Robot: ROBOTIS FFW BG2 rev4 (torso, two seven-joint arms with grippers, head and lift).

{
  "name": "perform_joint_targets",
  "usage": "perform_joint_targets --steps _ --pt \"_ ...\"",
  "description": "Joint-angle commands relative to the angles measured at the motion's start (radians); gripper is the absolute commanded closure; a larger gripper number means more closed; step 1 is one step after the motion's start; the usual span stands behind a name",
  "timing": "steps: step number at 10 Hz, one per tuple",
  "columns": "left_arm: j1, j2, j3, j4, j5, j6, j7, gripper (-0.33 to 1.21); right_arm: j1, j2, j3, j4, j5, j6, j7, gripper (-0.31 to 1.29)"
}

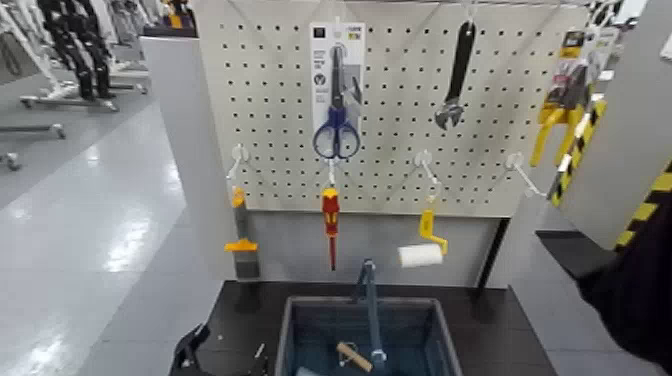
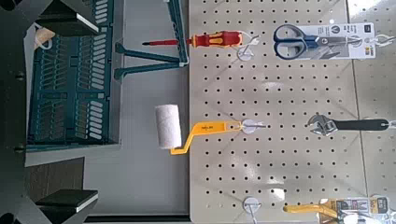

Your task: Put the blue scissors into the crate.

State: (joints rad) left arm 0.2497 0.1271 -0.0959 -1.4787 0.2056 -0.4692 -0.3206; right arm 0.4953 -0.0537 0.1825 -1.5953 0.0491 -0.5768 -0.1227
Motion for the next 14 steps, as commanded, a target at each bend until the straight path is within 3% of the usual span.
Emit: perform_joint_targets --steps 1,4,8,14 --pt "0.0 0.0 -0.001 0.0 0.0 0.0 0.0 0.12 0.0 0.0 0.0 0.0 0.0 0.0 0.0 0.08" --pt "-0.004 0.003 -0.002 -0.008 0.0 0.017 -0.009 0.14 0.0 0.002 -0.002 0.0 0.0 0.0 0.001 0.08" --pt "-0.072 0.016 0.024 -0.117 0.021 0.204 -0.098 0.14 0.0 0.003 -0.002 -0.002 0.0 0.0 0.001 0.08" --pt "-0.277 0.071 0.016 -0.157 0.092 0.432 -0.242 0.14 -0.001 0.008 -0.005 0.002 0.0 -0.002 0.009 0.08"
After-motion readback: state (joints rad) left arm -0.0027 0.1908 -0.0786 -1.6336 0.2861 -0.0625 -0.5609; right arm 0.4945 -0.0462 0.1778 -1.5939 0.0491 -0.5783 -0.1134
